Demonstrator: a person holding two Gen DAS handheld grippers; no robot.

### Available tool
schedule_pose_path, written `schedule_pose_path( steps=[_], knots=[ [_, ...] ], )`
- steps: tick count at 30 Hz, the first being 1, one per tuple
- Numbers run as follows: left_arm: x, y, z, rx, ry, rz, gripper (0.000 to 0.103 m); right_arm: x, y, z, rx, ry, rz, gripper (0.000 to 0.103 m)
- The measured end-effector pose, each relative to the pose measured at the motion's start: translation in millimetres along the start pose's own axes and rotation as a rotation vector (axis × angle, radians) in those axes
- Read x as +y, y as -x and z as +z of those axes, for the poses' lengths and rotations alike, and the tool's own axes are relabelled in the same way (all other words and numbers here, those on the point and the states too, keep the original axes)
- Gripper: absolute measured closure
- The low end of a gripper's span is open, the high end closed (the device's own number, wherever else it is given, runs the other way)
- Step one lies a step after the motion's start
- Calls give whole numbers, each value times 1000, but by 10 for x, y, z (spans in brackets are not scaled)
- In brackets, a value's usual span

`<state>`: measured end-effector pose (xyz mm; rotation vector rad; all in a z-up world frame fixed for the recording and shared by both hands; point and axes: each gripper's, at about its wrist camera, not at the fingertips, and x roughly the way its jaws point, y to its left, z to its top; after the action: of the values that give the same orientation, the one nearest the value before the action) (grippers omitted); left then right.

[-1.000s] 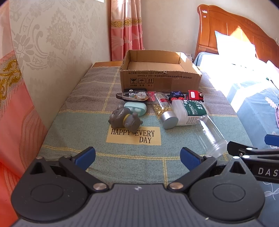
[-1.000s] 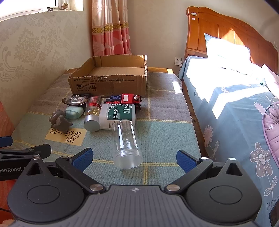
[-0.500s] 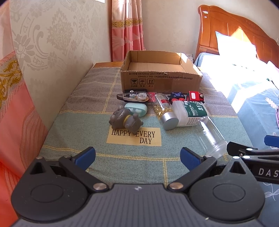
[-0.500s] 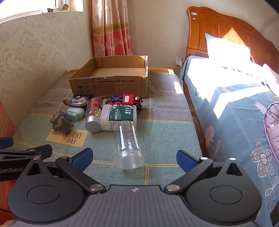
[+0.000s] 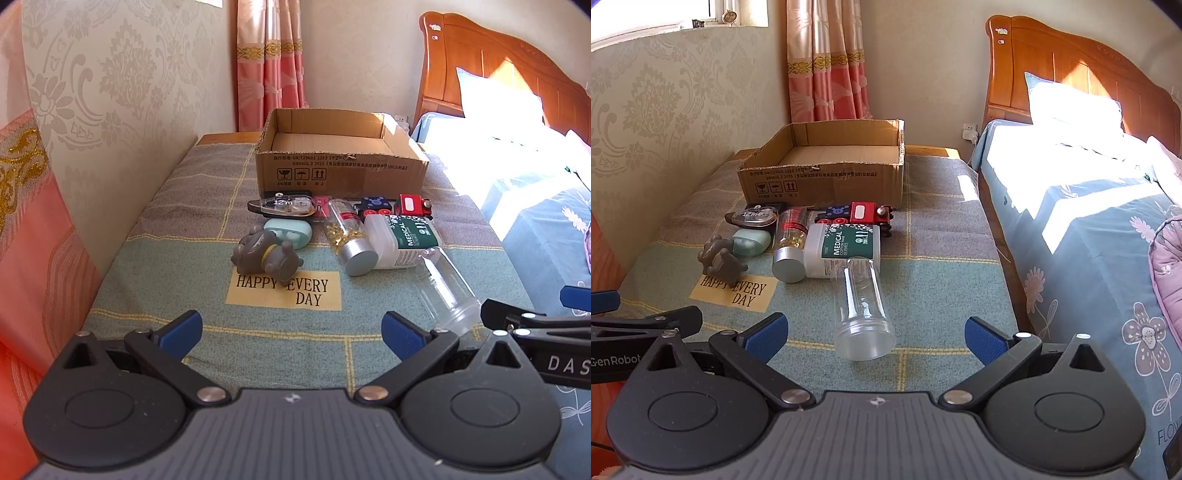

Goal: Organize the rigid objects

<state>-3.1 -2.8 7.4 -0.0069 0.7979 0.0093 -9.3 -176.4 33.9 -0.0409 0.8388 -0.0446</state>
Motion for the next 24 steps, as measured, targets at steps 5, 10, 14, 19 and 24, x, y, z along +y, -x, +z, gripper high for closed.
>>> schedule_pose_path(
  steps=[5, 10, 14, 19, 24],
  knots=[
    [0, 7, 2, -1, 0, -1, 1, 9, -1, 3, -1, 1, 1, 0],
    [-1, 7, 2, -2, -1, 0, 1, 9, -2, 6, -3, 3, 1, 0],
    [12, 3, 20, -2, -3, -2, 1, 22, -8, 10, -3, 6, -1, 0],
    [27, -28, 35, -6, -7, -11, 1, 31, -7, 15, -7, 14, 0, 0],
    [54, -78, 55, -32, -17, -32, 1, 25, -15, 32, -25, 25, 20, 0]
  ],
)
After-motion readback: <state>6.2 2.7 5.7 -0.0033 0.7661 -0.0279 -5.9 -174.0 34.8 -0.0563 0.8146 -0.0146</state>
